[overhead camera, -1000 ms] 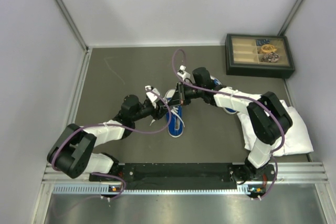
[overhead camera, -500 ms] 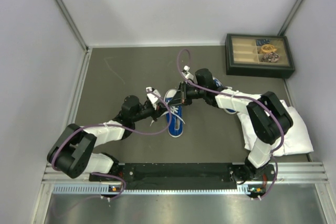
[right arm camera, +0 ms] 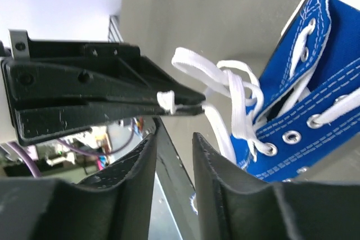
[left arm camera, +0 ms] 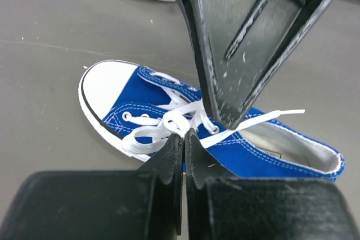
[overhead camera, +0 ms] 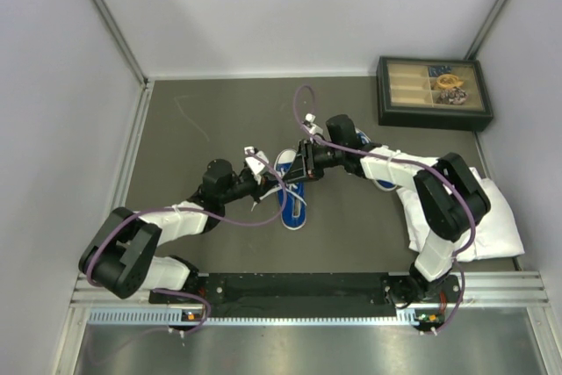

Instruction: Tie the shoes

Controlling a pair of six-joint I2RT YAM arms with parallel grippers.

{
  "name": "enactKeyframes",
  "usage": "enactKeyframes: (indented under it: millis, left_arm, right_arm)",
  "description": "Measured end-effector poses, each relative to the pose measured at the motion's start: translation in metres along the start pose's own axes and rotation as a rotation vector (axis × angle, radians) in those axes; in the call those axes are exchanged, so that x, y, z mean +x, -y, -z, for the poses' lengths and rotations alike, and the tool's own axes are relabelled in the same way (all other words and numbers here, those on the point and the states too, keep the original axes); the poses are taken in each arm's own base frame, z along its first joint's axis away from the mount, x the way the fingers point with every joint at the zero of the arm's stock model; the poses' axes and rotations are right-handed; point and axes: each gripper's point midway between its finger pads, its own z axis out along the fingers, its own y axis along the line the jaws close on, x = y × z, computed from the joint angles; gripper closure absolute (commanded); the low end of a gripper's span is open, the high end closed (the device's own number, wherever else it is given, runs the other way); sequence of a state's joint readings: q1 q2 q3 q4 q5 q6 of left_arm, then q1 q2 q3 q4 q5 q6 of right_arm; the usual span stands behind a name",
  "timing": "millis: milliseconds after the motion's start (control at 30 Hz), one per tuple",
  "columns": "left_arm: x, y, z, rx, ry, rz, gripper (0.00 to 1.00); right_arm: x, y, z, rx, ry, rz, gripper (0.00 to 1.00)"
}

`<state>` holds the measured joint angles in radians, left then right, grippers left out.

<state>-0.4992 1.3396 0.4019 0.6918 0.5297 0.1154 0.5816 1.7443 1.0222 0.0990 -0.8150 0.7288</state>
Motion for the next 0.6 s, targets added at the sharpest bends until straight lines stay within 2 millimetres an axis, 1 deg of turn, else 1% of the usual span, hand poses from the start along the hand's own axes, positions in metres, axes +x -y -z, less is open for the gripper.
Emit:
enactKeyframes:
  millis: [100,400,500,600]
  left_arm:
    - [0.004,0.000,0.001,0.003,-0.014,-0.011,1.00]
    - [0.011,0.006,0.002,0.060,-0.040,-0.073,1.00]
    - [0.017,0.008,0.002,0.081,-0.052,-0.087,0.98]
    - [0.021,0.008,0.001,0.103,-0.060,-0.101,0.97]
  right_arm:
    - [0.000,0.001,0.004,0.012,-0.023,0.032,0.66]
    - [-0.011,0.005,0.016,0.078,-0.054,0.169,0.67]
    - [-0.017,0.005,0.019,0.097,-0.057,0.233,0.66]
    - [-0.019,0.007,0.019,0.111,-0.067,0.257,0.65]
